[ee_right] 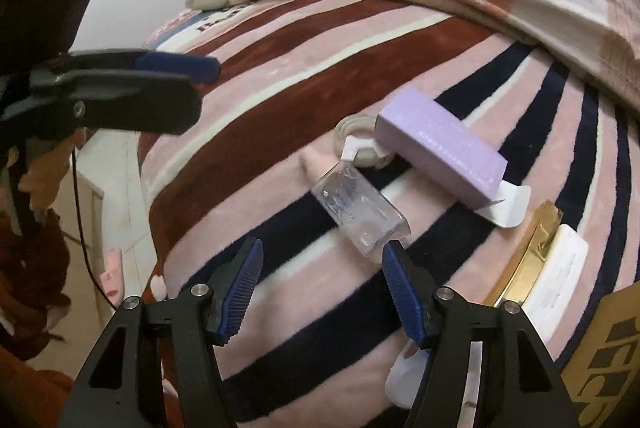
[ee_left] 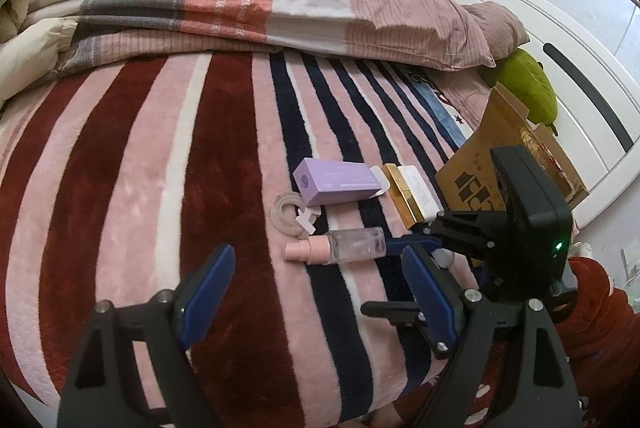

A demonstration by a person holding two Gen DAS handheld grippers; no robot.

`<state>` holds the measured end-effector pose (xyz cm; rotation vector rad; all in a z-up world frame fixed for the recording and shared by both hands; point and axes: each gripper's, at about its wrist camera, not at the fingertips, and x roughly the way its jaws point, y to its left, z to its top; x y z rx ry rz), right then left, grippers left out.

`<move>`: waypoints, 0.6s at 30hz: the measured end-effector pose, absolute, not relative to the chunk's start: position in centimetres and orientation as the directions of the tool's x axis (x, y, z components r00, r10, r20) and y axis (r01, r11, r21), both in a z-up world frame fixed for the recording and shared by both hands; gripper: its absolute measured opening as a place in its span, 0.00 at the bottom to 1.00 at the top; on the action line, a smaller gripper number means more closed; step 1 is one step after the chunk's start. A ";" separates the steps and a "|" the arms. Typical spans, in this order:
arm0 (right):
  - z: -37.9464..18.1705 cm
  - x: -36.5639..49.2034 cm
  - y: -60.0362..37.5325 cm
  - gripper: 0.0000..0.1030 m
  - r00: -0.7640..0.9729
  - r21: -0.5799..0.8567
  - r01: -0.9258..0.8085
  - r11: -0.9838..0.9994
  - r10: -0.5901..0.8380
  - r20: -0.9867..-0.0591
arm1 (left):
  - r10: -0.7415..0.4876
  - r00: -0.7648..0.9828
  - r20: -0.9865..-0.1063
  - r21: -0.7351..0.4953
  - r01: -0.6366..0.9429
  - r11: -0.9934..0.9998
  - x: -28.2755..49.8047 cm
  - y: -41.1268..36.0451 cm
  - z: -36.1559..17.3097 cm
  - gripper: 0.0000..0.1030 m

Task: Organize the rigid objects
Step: 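Grasp the clear bottle with pink cap using the right gripper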

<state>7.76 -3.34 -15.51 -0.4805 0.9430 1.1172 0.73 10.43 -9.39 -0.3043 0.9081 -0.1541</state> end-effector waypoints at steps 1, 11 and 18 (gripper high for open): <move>-15.7 7.9 -3.1 0.57 0.176 0.066 -0.909 0.410 0.524 -0.833 | -0.258 0.608 -0.751 -0.324 0.002 0.946 0.7 10.4 -9.4 0.81; -15.8 9.1 -2.0 0.35 0.221 -0.003 -0.930 0.368 0.551 -0.805 | -0.234 0.612 -0.756 -0.311 -0.020 0.950 -0.4 11.2 -9.3 0.81; -16.1 8.9 -2.2 0.26 0.084 0.138 -0.932 0.336 0.568 -0.819 | -0.247 0.609 -0.754 -0.321 -0.014 0.947 -0.4 11.2 -9.4 0.81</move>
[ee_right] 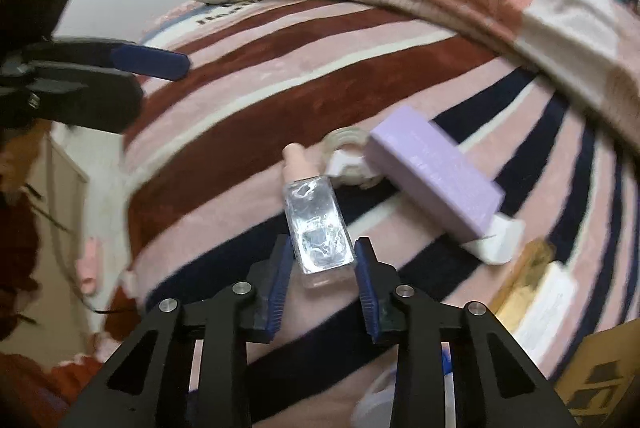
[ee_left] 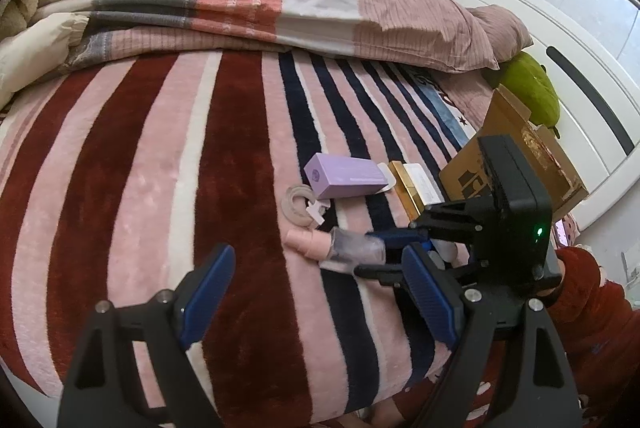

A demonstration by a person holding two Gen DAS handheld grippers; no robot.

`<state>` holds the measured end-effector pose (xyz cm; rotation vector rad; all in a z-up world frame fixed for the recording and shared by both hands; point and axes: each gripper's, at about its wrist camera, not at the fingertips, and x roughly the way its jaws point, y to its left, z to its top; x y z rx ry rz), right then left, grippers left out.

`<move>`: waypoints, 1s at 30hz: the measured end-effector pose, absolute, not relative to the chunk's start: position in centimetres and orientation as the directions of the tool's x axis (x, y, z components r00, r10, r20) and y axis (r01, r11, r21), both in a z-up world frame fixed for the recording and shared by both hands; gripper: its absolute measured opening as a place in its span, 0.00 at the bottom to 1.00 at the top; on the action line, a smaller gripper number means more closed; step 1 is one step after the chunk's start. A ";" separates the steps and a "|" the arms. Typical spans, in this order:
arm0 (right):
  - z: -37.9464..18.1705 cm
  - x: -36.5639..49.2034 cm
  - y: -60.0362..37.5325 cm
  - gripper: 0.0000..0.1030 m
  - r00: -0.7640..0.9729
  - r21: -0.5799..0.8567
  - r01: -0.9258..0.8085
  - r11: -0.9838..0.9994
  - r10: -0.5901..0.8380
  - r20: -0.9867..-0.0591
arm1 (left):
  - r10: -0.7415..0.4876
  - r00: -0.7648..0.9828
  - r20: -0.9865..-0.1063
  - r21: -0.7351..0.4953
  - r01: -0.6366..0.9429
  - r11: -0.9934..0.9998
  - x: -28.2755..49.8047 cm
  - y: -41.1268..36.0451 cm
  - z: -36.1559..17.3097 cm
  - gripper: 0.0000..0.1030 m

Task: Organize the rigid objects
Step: 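Grasp the clear bottle with pink cap using the right gripper, then lower the pink-capped bottle into the cardboard box and release it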

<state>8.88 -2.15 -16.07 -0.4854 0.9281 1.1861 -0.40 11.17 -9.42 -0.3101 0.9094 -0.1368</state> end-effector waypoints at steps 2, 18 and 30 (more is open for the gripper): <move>-16.2 8.8 -1.9 0.26 0.071 0.148 -0.933 0.329 0.569 -0.819 | -0.244 0.607 -0.756 -0.319 -0.016 0.948 -0.4 11.2 -9.4 0.81; -10.8 5.4 -1.7 0.22 0.172 0.084 -0.939 0.333 0.668 -0.724 | -0.348 0.607 -0.714 -0.404 0.049 0.913 0.0 10.1 -8.5 0.81; -2.7 6.3 -8.8 0.22 0.301 0.106 -0.885 0.454 0.730 -0.613 | -0.482 0.661 -0.575 -0.443 0.244 0.863 4.6 3.8 -1.8 0.48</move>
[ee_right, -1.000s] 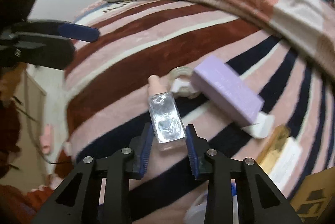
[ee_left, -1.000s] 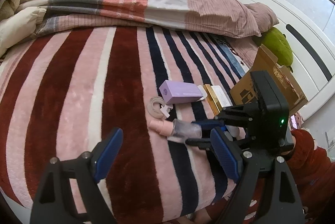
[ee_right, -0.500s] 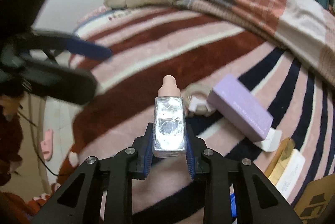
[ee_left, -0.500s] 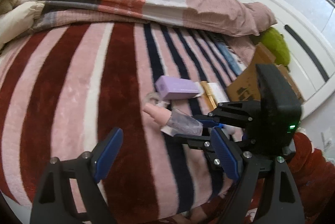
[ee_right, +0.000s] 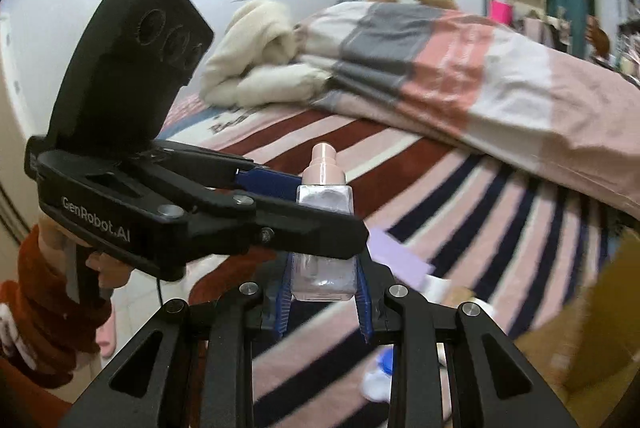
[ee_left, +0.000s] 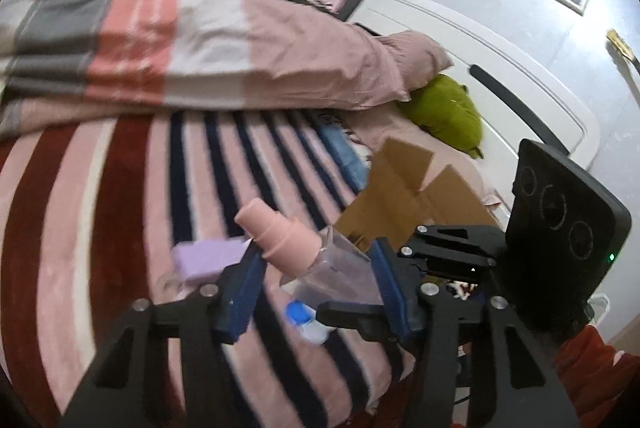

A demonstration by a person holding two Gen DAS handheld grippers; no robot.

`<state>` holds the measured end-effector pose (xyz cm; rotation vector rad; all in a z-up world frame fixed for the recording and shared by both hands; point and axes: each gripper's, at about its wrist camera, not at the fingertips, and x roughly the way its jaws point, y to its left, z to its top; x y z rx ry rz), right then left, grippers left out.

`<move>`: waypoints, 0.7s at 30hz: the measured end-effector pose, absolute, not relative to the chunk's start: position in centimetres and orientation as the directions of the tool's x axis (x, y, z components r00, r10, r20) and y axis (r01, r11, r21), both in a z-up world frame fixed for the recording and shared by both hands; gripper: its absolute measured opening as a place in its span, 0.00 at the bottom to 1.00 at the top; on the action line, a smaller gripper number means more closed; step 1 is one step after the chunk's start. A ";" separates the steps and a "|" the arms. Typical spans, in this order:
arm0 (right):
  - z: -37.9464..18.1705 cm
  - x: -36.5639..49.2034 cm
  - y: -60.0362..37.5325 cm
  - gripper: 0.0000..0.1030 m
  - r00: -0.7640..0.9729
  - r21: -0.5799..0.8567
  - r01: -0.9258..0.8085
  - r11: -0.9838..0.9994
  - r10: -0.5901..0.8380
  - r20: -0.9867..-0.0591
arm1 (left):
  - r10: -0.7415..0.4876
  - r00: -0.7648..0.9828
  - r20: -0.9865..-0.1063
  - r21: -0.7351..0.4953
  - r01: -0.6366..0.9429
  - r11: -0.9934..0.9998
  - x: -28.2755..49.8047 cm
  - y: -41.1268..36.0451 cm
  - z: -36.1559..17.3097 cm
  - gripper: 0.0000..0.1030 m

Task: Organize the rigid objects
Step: 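Lower the pink-capped bottle into the cardboard box and release it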

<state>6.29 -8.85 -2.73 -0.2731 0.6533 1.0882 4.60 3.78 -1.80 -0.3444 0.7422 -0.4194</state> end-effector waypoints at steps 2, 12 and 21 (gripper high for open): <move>-1.8 7.1 -10.9 0.22 0.323 0.121 -0.866 0.485 0.729 -0.604 | -0.499 0.652 -0.571 -0.437 0.273 0.857 5.7 2.3 -1.0 0.48; 0.5 11.1 -21.7 0.22 0.462 0.133 -0.726 0.675 0.621 -0.633 | -0.594 0.528 -0.607 -0.406 0.437 0.802 12.4 -9.1 0.9 0.48; -0.9 14.0 -26.4 0.22 0.462 0.153 -0.629 0.762 0.524 -0.716 | -0.590 0.414 -0.693 -0.393 0.469 0.791 16.6 -15.8 -0.6 0.48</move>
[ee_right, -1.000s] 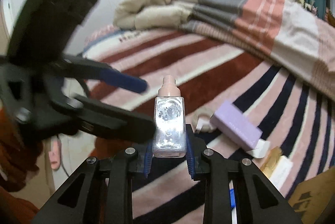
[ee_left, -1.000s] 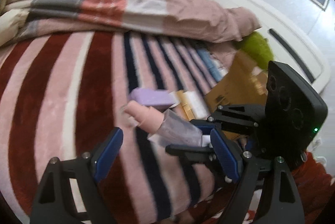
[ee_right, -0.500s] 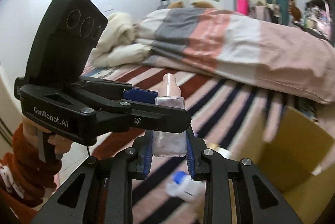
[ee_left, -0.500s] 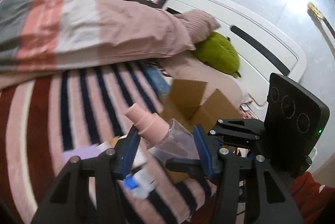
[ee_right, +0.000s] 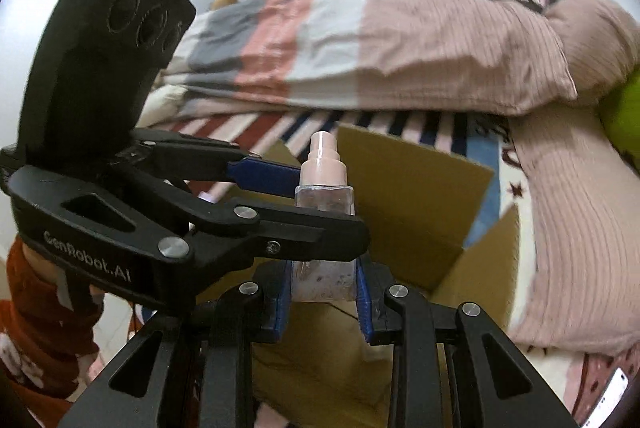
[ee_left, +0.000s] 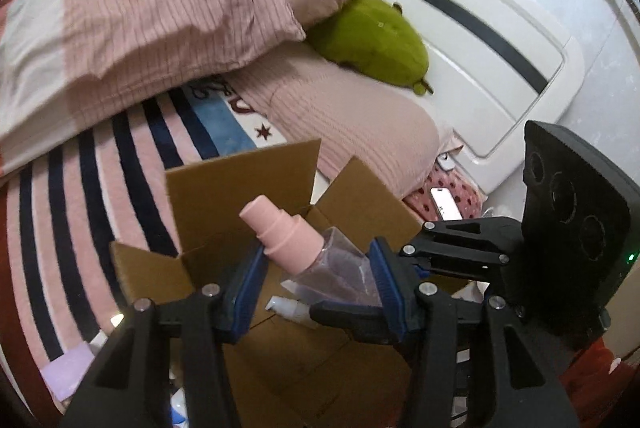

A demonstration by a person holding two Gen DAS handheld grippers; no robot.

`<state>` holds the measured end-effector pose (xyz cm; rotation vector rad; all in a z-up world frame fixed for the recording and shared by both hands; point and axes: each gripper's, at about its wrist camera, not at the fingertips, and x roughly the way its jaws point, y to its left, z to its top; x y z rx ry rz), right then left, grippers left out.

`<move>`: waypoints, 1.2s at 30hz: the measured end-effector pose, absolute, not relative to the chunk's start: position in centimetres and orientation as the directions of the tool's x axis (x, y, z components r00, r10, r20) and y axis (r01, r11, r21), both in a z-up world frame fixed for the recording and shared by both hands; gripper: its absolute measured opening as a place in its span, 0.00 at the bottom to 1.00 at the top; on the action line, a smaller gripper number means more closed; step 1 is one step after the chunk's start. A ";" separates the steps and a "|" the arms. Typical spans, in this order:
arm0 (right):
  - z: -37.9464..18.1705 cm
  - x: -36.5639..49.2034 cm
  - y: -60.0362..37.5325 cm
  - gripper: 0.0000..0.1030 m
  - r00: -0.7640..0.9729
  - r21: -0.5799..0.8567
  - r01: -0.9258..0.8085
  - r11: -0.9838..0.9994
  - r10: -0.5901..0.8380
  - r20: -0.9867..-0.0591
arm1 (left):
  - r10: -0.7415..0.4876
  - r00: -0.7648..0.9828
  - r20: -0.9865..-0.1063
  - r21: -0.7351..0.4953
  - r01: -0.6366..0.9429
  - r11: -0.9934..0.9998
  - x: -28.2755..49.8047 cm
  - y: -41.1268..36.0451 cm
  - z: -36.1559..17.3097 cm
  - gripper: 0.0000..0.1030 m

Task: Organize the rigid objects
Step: 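Lower the pink-capped bottle into the cardboard box and release it, then grasp the blue-capped contact lens case with the right gripper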

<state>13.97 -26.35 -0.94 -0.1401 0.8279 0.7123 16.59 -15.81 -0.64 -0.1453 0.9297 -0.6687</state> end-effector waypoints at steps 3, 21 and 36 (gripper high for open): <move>-1.6 14.4 -26.4 0.22 0.460 0.137 -0.621 0.772 0.500 -0.734 | -0.565 0.402 -0.721 -0.373 0.462 0.804 17.1 -16.4 -1.2 0.48; 1.2 9.7 -20.8 0.36 0.449 0.095 -0.728 0.679 0.577 -0.682 | -0.425 0.601 -0.677 -0.259 0.346 0.902 10.3 -6.7 3.3 0.77; -7.8 2.5 -10.9 0.36 0.309 0.160 -0.806 0.570 0.635 -0.708 | -0.269 0.681 -0.681 -0.263 0.115 0.958 3.6 6.3 -4.9 0.81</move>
